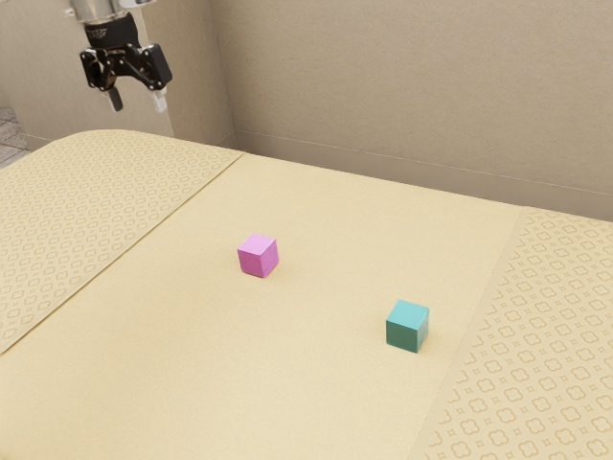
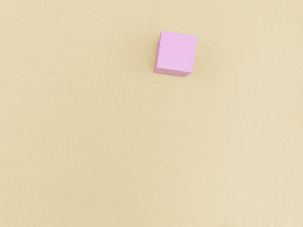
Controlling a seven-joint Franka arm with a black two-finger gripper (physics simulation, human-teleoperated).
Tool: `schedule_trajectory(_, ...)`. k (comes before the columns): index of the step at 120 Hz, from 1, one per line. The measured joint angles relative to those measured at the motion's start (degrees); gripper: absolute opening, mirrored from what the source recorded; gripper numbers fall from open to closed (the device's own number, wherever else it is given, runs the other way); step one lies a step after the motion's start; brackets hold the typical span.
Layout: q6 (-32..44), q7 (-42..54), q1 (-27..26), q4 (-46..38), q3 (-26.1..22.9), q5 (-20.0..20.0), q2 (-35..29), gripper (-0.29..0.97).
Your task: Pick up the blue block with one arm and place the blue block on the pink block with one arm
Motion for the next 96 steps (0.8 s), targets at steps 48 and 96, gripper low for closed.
schedule_trajectory(48, -0.27, -0.77, -4.9, 3.2, -0.68, 0.88, -4.84, 0.68)
schedule_trajectory(96, 5.44, -10.59, -28.12, -5.53, -2.77, 2.83, -0.34, 0.68)
